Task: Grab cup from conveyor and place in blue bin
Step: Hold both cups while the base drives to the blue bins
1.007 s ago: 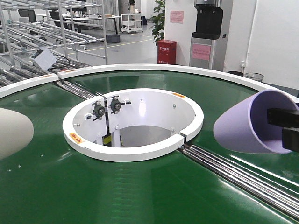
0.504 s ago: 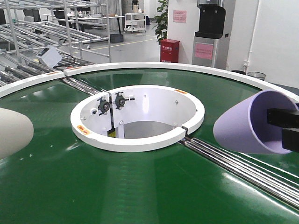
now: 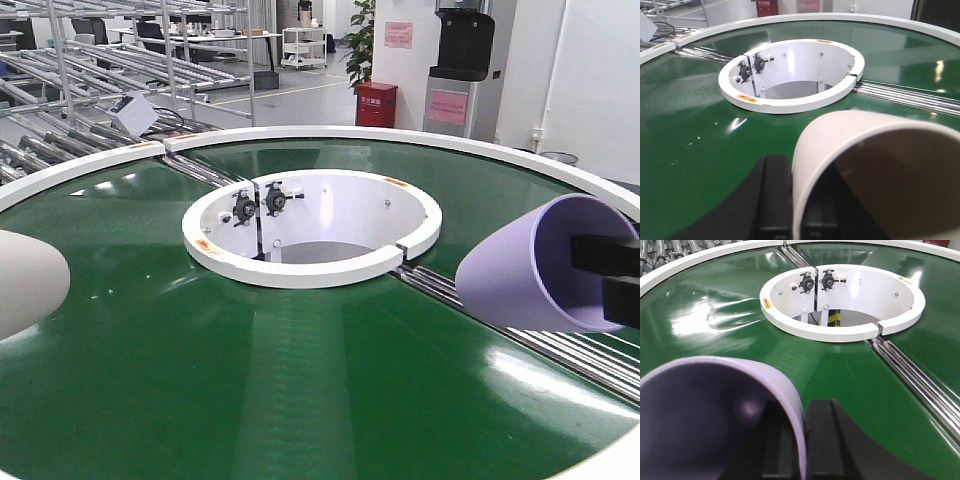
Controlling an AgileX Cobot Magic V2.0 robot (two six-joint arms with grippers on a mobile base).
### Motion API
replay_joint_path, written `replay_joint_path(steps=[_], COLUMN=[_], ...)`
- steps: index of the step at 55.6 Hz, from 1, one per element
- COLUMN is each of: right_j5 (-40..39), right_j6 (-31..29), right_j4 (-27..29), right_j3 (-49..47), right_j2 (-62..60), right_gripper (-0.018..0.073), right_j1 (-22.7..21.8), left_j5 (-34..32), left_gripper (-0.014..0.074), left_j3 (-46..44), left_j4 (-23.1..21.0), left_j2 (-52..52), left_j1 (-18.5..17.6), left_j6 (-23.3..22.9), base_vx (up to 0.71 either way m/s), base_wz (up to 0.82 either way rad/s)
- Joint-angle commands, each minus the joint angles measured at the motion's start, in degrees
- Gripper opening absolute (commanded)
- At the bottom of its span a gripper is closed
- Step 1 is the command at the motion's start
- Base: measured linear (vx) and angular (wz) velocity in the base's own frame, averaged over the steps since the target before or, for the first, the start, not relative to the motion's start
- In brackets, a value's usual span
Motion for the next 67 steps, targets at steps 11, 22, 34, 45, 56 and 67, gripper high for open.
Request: replay_joint_path(steps=[11, 22, 34, 45, 56, 67], right_j5=[-4.96, -4.75, -4.75, -4.75, -4.75, -4.75], right_j6=[-0.17, -0.17, -0.17, -0.17, -0.17, -0.17], right_j4=[0.92, 0.92, 0.92, 0.92, 0.92, 0.92], right_j3=[-1.71, -1.71, -1.71, -1.71, -1.71, -1.71], right_j2=[-0.67, -0.68, -0.68, -0.68, -0.68, -0.68], right_gripper=[-0.0009, -0.0009, -0.0009, -0.0009, -0.0009, -0.0009], right_j1=[0.07, 0.07, 0.07, 0.07, 0.07, 0.07], left_j5=[-5.28, -5.28, -5.28, -5.28, -5.28, -5.28], left_gripper=[0.0000, 0.0000, 0.0000, 0.0000, 0.0000, 0.0000], left_j3=[-1.55, -1.55, -1.55, -1.55, -1.55, -1.55], left_j4=[-1.45, -1.45, -1.45, -1.45, -1.45, -1.45], left_j2=[-0.27, -0.27, -0.27, -0.27, -0.27, -0.27], left_j1=[-0.42, -0.42, -0.42, -0.42, -0.42, -0.42], left_j6=[-0.14, -0.14, -0.14, -0.14, -0.14, -0.14], base_vx=[-0.23, -0.20, -0.13, -0.08, -0.05, -0.02], base_wz=[-0.16, -0.31, -0.39, -0.36, -0.36, -0.43])
